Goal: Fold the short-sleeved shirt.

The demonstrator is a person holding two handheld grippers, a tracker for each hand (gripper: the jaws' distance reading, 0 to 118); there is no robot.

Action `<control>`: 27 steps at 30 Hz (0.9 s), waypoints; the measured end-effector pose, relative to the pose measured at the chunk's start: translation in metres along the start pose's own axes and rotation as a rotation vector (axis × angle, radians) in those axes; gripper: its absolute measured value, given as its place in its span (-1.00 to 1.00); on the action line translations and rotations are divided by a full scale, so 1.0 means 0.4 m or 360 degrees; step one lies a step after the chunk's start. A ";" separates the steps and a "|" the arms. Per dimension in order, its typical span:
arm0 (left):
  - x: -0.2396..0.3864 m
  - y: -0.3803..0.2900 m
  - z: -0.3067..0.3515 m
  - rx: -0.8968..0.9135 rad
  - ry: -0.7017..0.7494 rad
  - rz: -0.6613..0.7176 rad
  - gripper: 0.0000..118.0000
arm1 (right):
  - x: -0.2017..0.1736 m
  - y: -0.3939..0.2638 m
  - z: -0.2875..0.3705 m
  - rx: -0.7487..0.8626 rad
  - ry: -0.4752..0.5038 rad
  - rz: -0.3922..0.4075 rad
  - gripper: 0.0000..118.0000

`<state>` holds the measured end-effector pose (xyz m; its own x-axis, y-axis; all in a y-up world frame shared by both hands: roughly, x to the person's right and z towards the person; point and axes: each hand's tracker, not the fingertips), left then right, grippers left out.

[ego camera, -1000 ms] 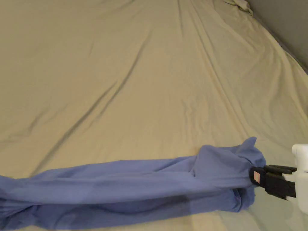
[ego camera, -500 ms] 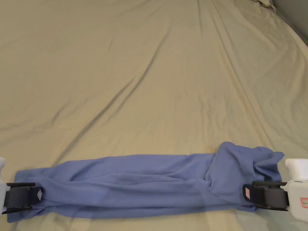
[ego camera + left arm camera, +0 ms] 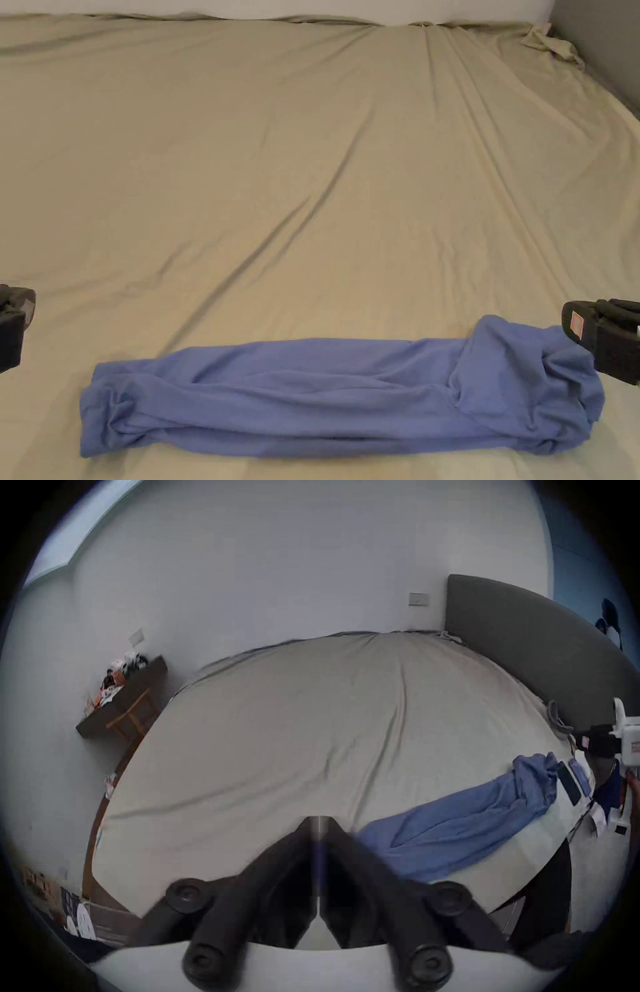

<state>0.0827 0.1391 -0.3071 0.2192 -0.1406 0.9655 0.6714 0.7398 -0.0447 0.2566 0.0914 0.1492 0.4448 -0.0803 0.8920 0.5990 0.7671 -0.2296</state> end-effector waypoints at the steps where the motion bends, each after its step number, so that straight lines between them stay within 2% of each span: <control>1: -0.004 -0.001 0.004 -0.0079 -0.0018 0.0066 -1.00 | -0.007 0.003 -0.001 -0.0042 0.0044 0.0009 -0.94; 2: -0.010 -0.007 -0.004 -0.0155 -0.0070 0.0034 -1.00 | -0.015 -0.001 -0.002 -0.0047 0.0053 0.0004 -0.94; 3: -0.007 -0.019 -0.004 -0.0113 -0.0037 0.0025 -1.00 | -0.022 -0.008 0.000 -0.0034 0.0059 0.0001 -0.94; 5: -0.018 -0.042 -0.009 -0.0110 -0.0002 0.0057 -1.00 | -0.027 -0.017 -0.004 -0.0053 0.0087 0.0001 -0.94; 6: -0.035 -0.048 -0.015 -0.0139 -0.0075 0.0115 -1.00 | -0.029 -0.022 -0.006 -0.0060 0.0094 -0.0003 -0.94; 8: -0.095 -0.083 -0.038 -0.0154 -0.0332 0.0338 -1.00 | -0.035 -0.033 -0.014 -0.0095 0.0122 -0.0018 -0.94; 11: -0.228 -0.173 -0.137 -0.0220 -0.0967 0.0811 -1.00 | -0.038 -0.050 -0.030 -0.0149 0.0163 -0.0053 -0.94; 12: -0.249 -0.202 -0.169 -0.0231 -0.1027 0.0904 -1.00 | -0.043 -0.056 -0.035 -0.0163 0.0174 -0.0064 -0.94; 15: -0.295 -0.268 -0.238 -0.0260 -0.0881 0.0974 -0.97 | -0.063 -0.070 -0.050 -0.0212 0.0190 -0.0076 -0.94; 16: -0.321 -0.299 -0.267 -0.0246 -0.0971 0.1049 -0.46 | -0.072 -0.076 -0.056 -0.0229 0.0197 -0.0085 -0.94; 17: -0.345 -0.329 -0.303 -0.0288 -0.1068 0.1156 0.18 | -0.079 -0.080 -0.065 -0.0255 0.0213 -0.0096 -0.94; 18: -0.351 -0.346 -0.320 -0.0345 -0.1124 0.1250 0.47 | -0.087 -0.083 -0.072 -0.0276 0.0226 -0.0096 -0.94; 19: -0.365 -0.373 -0.345 -0.0326 -0.1203 0.1333 0.47 | -0.099 -0.086 -0.080 -0.0299 0.0233 -0.0087 -0.94; 21: -0.372 -0.409 -0.389 -0.0330 -0.1182 0.1420 0.47 | -0.119 -0.090 -0.096 -0.0333 0.0241 -0.0070 -0.94; 23: -0.354 -0.419 -0.435 -0.0376 -0.1151 0.1417 0.47 | -0.134 -0.090 -0.111 -0.0360 0.0264 -0.0065 -0.94; 27: -0.268 -0.426 -0.536 -0.0565 -0.1305 0.1439 0.47 | -0.150 -0.077 -0.131 -0.0379 0.0304 -0.0075 -0.94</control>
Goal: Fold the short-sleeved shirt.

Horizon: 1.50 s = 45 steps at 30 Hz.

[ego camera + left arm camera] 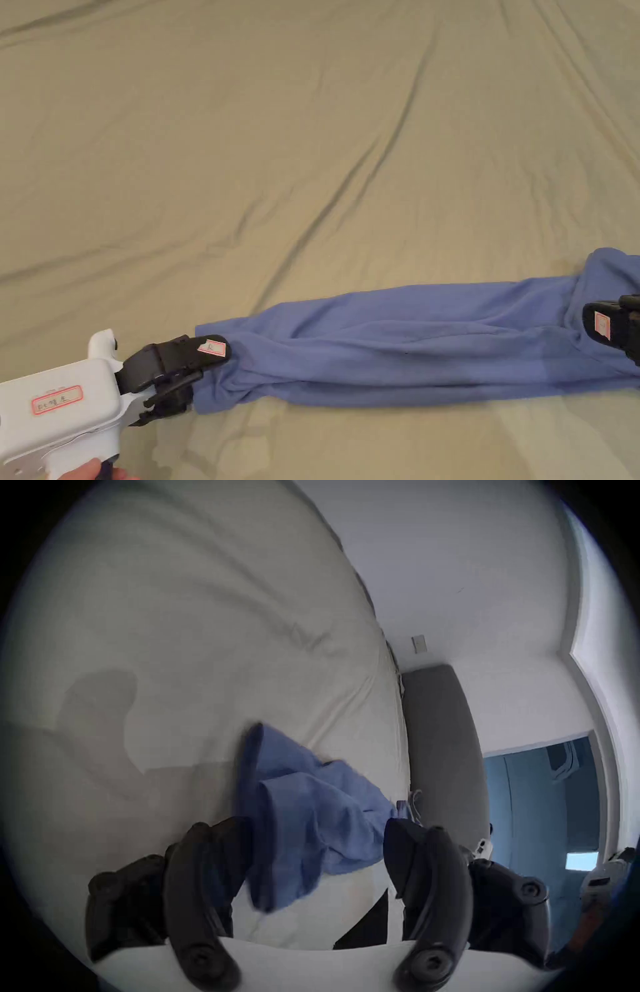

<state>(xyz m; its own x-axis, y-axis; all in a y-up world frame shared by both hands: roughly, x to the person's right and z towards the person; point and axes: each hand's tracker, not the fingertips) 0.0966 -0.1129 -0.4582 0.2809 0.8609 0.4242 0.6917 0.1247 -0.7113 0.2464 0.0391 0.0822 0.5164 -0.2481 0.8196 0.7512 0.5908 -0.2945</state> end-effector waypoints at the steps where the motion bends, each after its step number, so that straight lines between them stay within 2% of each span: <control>1: 0.000 -0.001 -0.046 -0.0060 0.0023 -0.0025 0.47 | -0.002 0.005 -0.002 0.0002 0.0007 -0.0002 -0.94; 2: 0.014 -0.006 -0.060 -0.0012 0.0024 -0.0073 0.44 | -0.002 0.008 -0.004 0.0002 0.0013 0.0002 -0.94; 3: 0.029 -0.010 -0.044 0.0091 -0.0089 -0.0190 0.11 | -0.002 0.011 -0.006 0.0005 0.0014 0.0008 -0.94; 4: 0.038 -0.005 -0.058 0.0070 -0.0134 -0.0153 -0.75 | -0.001 0.014 -0.008 0.0007 0.0017 0.0012 -0.94; 6: 0.044 0.005 -0.094 0.0032 -0.0109 -0.0081 -0.75 | 0.008 0.021 -0.020 -0.0007 0.0040 0.0011 -0.94; 8: 0.084 0.007 -0.084 -0.0076 0.0073 -0.0272 -0.75 | 0.013 0.026 -0.033 -0.0022 0.0026 0.0026 -0.94; 9: 0.098 0.005 -0.077 -0.0061 0.0142 -0.0297 -0.75 | 0.016 0.028 -0.036 -0.0026 0.0022 0.0031 -0.94; 15: 0.111 0.038 0.106 0.0087 0.0166 -0.0251 -0.75 | 0.041 0.036 -0.038 -0.0004 0.0054 0.0025 -0.94; 20: 0.178 0.042 0.208 0.0240 0.0649 -0.0312 -0.75 | 0.070 0.032 -0.039 0.0021 0.0086 0.0012 -0.94; 23: 0.282 0.020 0.165 0.0201 0.0951 -0.0506 -0.75 | 0.090 0.026 -0.045 0.0028 0.0097 -0.0009 -0.94; 25: 0.383 -0.017 0.086 0.0163 0.1204 -0.0742 -0.75 | 0.106 0.021 -0.042 0.0037 0.0109 -0.0033 -0.94; 28: 0.495 -0.077 -0.049 0.0023 0.1361 -0.1051 -0.75 | 0.127 0.013 -0.030 0.0054 0.0111 -0.0057 -0.94; 33: 0.581 -0.160 -0.306 -0.0324 0.1108 -0.1342 -0.75 | 0.182 -0.010 0.000 0.0086 0.0080 -0.0110 -0.94; 36: 0.568 -0.173 -0.426 -0.0534 0.1026 -0.1344 -0.76 | 0.211 -0.027 0.016 0.0091 0.0038 -0.0140 -0.94; 39: 0.545 -0.164 -0.487 -0.0600 0.1050 -0.1268 -0.75 | 0.235 -0.045 0.029 0.0086 0.0000 -0.0171 -0.94; 40: 0.536 -0.154 -0.490 -0.0619 0.1065 -0.1191 -0.50 | 0.242 -0.049 0.031 0.0084 -0.0002 -0.0186 -0.94; 41: 0.525 -0.139 -0.480 -0.0613 0.1029 -0.1096 -0.06 | 0.249 -0.054 0.032 0.0082 -0.0003 -0.0199 -0.94; 42: 0.517 -0.124 -0.454 -0.0574 0.0858 -0.0952 0.20 | 0.251 -0.059 0.031 0.0079 -0.0004 -0.0209 -0.94; 43: 0.526 -0.121 -0.420 -0.0545 0.0702 -0.0844 0.28 | 0.251 -0.061 0.029 0.0074 -0.0001 -0.0213 -0.94; 44: 0.534 -0.121 -0.376 -0.0508 0.0618 -0.0800 0.28 | 0.250 -0.063 0.027 0.0068 0.0001 -0.0215 -0.94; 45: 0.552 -0.123 -0.324 -0.0437 0.0575 -0.0826 0.34 | 0.247 -0.063 0.026 0.0063 0.0004 -0.0213 -0.94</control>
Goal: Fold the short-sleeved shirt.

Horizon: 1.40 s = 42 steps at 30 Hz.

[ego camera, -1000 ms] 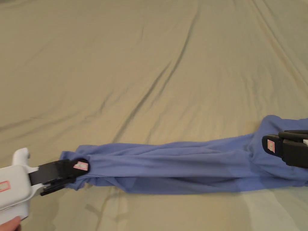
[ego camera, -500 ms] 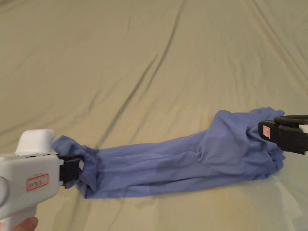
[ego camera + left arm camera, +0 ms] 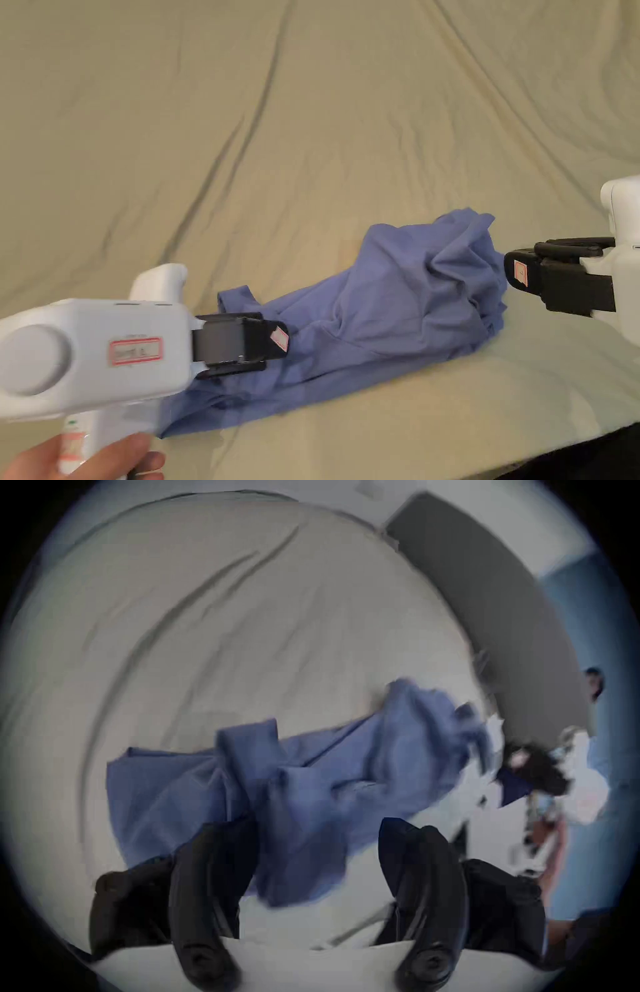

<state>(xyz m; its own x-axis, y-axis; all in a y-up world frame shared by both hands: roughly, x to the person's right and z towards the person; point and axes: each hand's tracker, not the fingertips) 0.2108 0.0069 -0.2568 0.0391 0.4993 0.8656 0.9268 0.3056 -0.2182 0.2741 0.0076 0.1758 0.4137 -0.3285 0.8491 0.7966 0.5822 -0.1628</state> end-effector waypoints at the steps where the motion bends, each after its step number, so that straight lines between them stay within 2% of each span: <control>1: 0.004 -0.008 0.043 0.0059 0.0086 -0.0049 0.34 | -0.003 -0.001 -0.001 -0.0003 0.0005 0.0004 -0.94; 4: 0.029 -0.023 0.147 0.0205 0.0513 -0.0216 0.34 | -0.015 0.001 -0.005 -0.0004 0.0039 0.0014 -0.94; 6: 0.015 -0.015 0.138 0.0258 0.0796 -0.0207 0.33 | -0.030 0.004 -0.007 -0.0001 0.0055 0.0032 -0.94; 7: 0.006 -0.010 0.121 0.0214 0.0773 -0.0214 -0.05 | -0.034 0.006 -0.008 0.0000 0.0059 0.0039 -0.94; 8: -0.006 0.001 0.092 0.0146 0.0666 -0.0222 -0.84 | -0.039 0.007 -0.008 -0.0002 0.0061 0.0046 -0.94; 9: -0.019 0.011 0.052 0.0171 0.0522 -0.0099 -1.00 | -0.045 0.006 -0.006 -0.0001 0.0062 0.0052 -0.94; 11: -0.016 0.029 -0.049 0.0064 0.0255 -0.0061 -1.00 | -0.049 0.006 -0.004 -0.0001 0.0062 0.0054 -0.94; 12: -0.004 0.035 -0.110 0.0006 0.0286 -0.0131 -1.00 | -0.051 0.006 -0.002 -0.0003 0.0060 0.0052 -0.94; 15: 0.049 0.036 -0.239 -0.0150 0.0635 -0.0259 -1.00 | -0.054 0.003 0.013 -0.0005 0.0036 0.0071 -0.94; 17: 0.116 0.032 -0.238 -0.0064 0.0677 -0.0337 -1.00 | -0.051 0.000 0.019 -0.0009 0.0020 0.0077 -0.94; 18: 0.148 0.029 -0.230 -0.0061 0.0594 -0.0417 -1.00 | -0.048 0.000 0.018 -0.0013 0.0017 0.0078 -0.94; 20: 0.189 0.034 -0.252 -0.0090 0.0265 -0.0351 -1.00 | -0.045 -0.001 0.013 -0.0022 0.0019 0.0078 -0.94; 21: 0.214 0.033 -0.284 -0.0133 0.0178 -0.0388 -1.00 | -0.043 -0.002 0.010 -0.0024 0.0018 0.0077 -0.94; 24: 0.264 0.025 -0.332 -0.0245 0.0234 -0.0516 -1.00 | -0.047 -0.004 0.020 -0.0011 0.0015 0.0069 -0.94; 26: 0.269 0.022 -0.310 -0.0221 0.0166 -0.0494 -1.00 | -0.047 -0.004 0.033 -0.0002 0.0021 0.0074 -0.94; 30: 0.197 0.018 -0.123 -0.0041 -0.0091 -0.0336 -1.00 | -0.047 0.000 0.046 0.0007 0.0001 0.0086 -0.94; 35: -0.053 -0.014 0.128 0.0282 -0.0134 -0.0010 -1.00 | -0.064 0.003 0.034 -0.0002 0.0030 0.0086 -0.94; 36: -0.128 -0.031 0.164 0.0341 -0.0194 0.0115 -0.81 | -0.072 0.002 0.026 -0.0010 0.0045 0.0087 -0.94; 37: -0.196 -0.048 0.182 0.0374 -0.0244 0.0219 0.04 | -0.081 0.000 0.019 -0.0021 0.0055 0.0093 -0.94; 38: -0.259 -0.065 0.192 0.0339 -0.0311 0.0289 0.54 | -0.094 -0.002 0.010 -0.0039 0.0066 0.0107 -0.94; 39: -0.320 -0.093 0.196 0.0383 -0.0416 0.0368 0.55 | -0.104 -0.004 0.001 -0.0051 0.0076 0.0119 -0.94; 42: -0.408 -0.133 0.143 0.0346 -0.0437 0.0550 0.55 | -0.134 -0.009 -0.026 -0.0098 0.0116 0.0138 -0.94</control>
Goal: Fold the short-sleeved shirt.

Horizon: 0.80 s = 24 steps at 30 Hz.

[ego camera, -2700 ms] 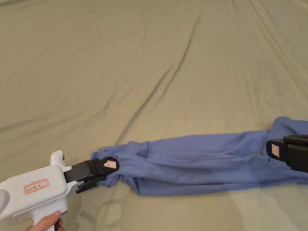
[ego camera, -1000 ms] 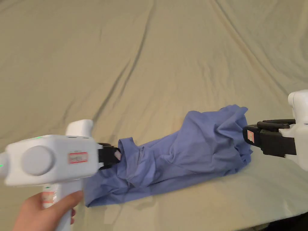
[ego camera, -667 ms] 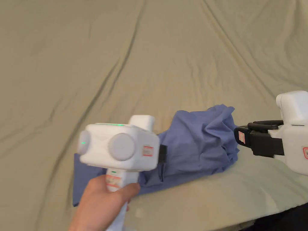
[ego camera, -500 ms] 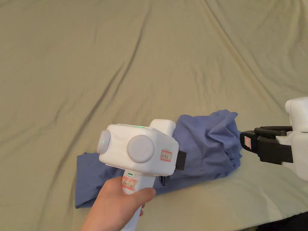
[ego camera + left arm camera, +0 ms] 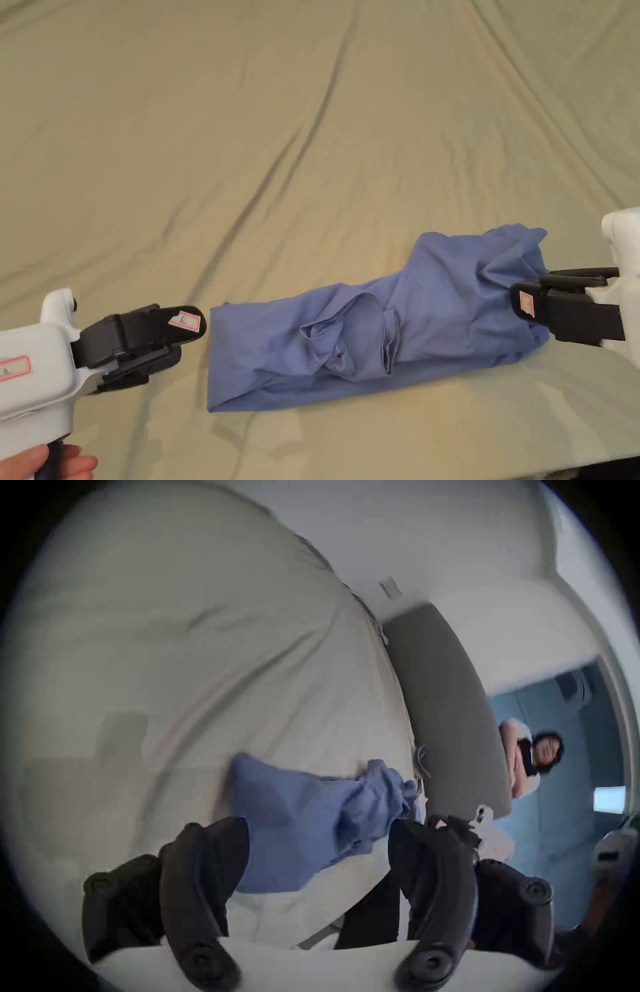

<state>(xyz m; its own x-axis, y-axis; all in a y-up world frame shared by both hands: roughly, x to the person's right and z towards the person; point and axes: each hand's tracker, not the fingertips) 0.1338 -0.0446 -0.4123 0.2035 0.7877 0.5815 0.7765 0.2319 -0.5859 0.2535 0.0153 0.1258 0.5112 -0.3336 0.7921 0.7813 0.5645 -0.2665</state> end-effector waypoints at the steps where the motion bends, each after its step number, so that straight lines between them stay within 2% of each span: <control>1: -0.023 -0.008 -0.018 -0.0011 -0.0015 0.0005 0.55 | -0.008 0.000 -0.006 -0.0012 0.0009 0.0007 -0.94; 5: -0.033 -0.041 -0.168 -0.0186 -0.0097 0.0011 0.55 | -0.028 0.004 -0.020 -0.0038 0.0020 0.0029 -0.94; 7: -0.025 -0.046 -0.212 -0.0161 -0.0114 -0.0064 0.56 | -0.026 0.007 -0.017 -0.0036 0.0024 0.0026 -0.94; 8: -0.011 -0.045 -0.196 -0.0094 -0.0170 -0.0062 0.48 | -0.026 0.010 -0.015 -0.0037 0.0021 0.0021 -0.94; 9: -0.011 -0.044 -0.183 -0.0078 -0.0221 0.0020 0.07 | -0.026 0.011 -0.009 -0.0030 0.0012 0.0024 -0.94; 10: -0.010 -0.045 -0.174 -0.0098 -0.0210 0.0018 -0.73 | -0.024 0.012 -0.005 -0.0024 0.0010 0.0024 -0.94; 12: -0.010 -0.047 -0.148 -0.0070 -0.0096 -0.0012 -0.73 | -0.012 0.015 -0.004 -0.0018 0.0017 0.0011 -0.94; 18: 0.020 -0.057 -0.106 -0.0092 -0.0032 -0.0049 -0.73 | 0.005 0.017 -0.008 -0.0023 0.0016 0.0001 -0.94; 20: 0.014 -0.053 -0.043 -0.0012 -0.0039 -0.0030 -0.73 | 0.008 0.016 -0.004 -0.0016 0.0017 0.0000 -0.94; 24: 0.038 -0.032 0.114 0.0170 0.0162 -0.0064 -0.73 | 0.027 0.019 0.006 0.0010 0.0041 -0.0012 -0.94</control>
<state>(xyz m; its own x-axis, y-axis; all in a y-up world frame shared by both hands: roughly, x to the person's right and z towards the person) 0.0998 -0.0094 -0.4218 0.2371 0.7159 0.6567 0.7185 0.3258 -0.6146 0.2640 0.0178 0.1335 0.5141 -0.3571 0.7799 0.7832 0.5662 -0.2570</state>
